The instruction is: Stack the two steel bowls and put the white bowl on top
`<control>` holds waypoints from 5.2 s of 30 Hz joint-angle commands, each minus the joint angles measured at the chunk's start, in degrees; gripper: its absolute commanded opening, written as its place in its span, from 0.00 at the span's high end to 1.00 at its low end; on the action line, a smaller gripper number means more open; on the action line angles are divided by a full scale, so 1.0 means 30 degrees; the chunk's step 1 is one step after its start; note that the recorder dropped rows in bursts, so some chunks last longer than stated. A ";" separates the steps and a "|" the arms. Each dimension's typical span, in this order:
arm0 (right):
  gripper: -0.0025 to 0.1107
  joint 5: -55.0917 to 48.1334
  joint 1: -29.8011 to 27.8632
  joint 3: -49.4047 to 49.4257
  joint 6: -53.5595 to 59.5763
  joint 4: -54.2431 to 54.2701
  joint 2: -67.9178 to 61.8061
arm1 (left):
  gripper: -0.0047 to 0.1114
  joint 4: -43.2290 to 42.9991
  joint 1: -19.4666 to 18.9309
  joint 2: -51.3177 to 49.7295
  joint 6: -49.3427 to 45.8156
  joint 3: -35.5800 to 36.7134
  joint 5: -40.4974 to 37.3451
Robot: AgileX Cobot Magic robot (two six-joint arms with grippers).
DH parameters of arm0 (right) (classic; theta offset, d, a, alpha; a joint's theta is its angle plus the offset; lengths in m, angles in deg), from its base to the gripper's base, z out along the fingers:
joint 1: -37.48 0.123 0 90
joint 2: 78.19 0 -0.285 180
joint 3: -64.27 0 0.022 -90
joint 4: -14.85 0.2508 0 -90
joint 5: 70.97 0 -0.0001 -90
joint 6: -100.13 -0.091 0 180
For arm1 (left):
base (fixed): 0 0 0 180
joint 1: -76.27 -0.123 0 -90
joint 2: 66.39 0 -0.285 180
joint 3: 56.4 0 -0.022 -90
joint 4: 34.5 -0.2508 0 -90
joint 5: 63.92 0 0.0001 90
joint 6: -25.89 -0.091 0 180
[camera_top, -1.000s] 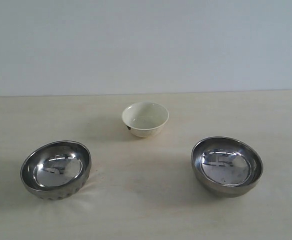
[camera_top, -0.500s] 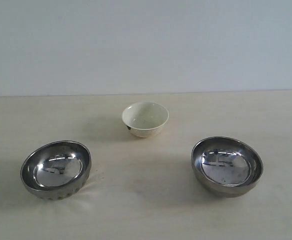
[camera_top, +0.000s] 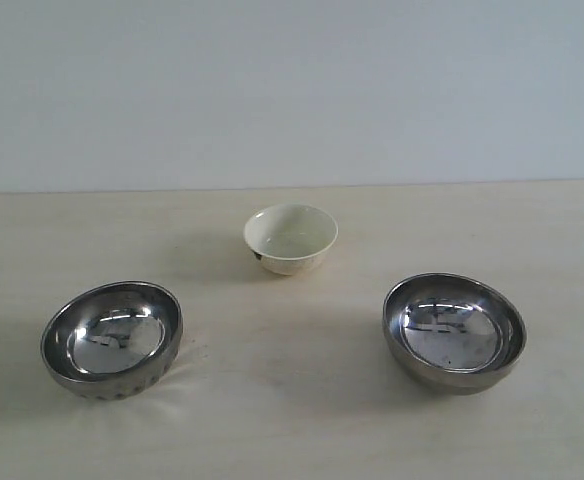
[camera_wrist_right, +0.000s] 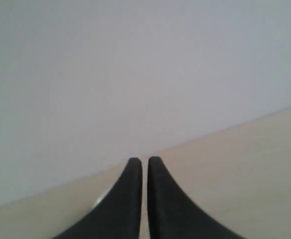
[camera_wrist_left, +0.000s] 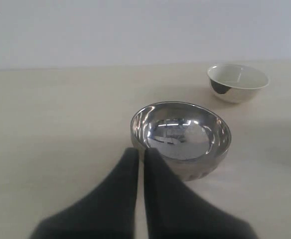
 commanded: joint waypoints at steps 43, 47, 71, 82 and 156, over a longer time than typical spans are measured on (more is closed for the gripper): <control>0.98 -0.3892 0.0424 -0.6665 0.4860 0.0269 -2.2897 | 0.93 -0.0012 -0.0044 0.0050 0.0121 0.0067 0.0025; 0.98 -0.4215 0.0424 -0.6677 0.4811 0.0357 -2.2310 | 0.93 -0.0012 -0.0044 0.0050 0.0121 0.0067 0.0025; 0.98 -0.4316 0.6361 -1.0201 0.6441 0.5338 -2.3248 | 0.93 -0.0012 -0.0044 0.0050 0.0121 0.0067 0.0025; 0.98 -0.2296 0.7086 -1.0355 0.6495 0.7011 -2.5149 | 0.93 -0.0012 -0.0044 0.0050 0.0121 0.0067 0.0025; 0.60 -0.3606 0.7052 -1.0355 0.8375 0.6286 -2.3872 | 0.93 -0.0012 -0.0044 0.0050 0.0121 0.0067 0.0025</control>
